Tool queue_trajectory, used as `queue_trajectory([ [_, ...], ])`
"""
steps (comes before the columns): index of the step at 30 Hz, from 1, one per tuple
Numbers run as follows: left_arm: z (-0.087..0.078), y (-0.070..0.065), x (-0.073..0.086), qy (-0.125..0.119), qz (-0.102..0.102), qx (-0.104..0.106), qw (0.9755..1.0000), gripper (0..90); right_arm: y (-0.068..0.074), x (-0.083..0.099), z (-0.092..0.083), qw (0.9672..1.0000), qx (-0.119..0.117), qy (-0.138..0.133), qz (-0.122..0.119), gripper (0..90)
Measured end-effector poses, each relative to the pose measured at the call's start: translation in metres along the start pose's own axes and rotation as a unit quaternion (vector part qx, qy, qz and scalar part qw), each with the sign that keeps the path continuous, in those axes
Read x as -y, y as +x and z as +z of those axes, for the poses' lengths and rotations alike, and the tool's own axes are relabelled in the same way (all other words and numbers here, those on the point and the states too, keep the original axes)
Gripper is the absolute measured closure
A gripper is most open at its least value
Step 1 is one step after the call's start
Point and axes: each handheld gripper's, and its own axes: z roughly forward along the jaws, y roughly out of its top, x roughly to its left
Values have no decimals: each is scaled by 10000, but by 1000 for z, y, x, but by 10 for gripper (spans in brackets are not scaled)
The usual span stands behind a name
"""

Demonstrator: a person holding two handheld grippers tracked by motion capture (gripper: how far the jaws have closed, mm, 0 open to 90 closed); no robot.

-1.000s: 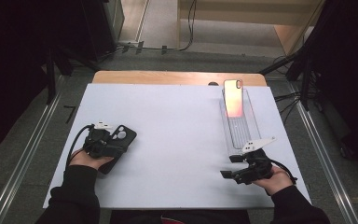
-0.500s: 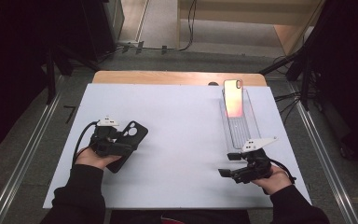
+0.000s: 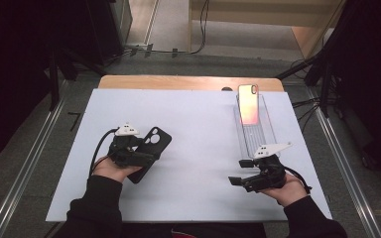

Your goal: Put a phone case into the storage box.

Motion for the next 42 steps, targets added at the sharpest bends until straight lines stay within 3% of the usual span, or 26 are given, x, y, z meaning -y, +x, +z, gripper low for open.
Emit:
queue_trajectory([
  [4,6,-9,-4,-123,67,-14,9999,146,-1,-4,2,9997,-5,30,250,193],
  [7,10,-14,-6,-293,57,-43,9995,146,-1,-7,2,9988,-144,-17,458,193],
  [25,20,-32,-6,-1072,84,-157,9941,145,19,-40,4,9984,78,-324,447,200],
  [33,22,-36,-1,-1482,-64,-207,9887,144,28,-59,8,9973,212,-523,466,200],
  [37,25,-39,2,-1739,23,-233,9845,144,30,-67,9,9967,207,-617,481,200],
  [42,30,-46,3,-1817,-39,-170,9832,143,33,-75,13,9965,209,-664,460,200],
])
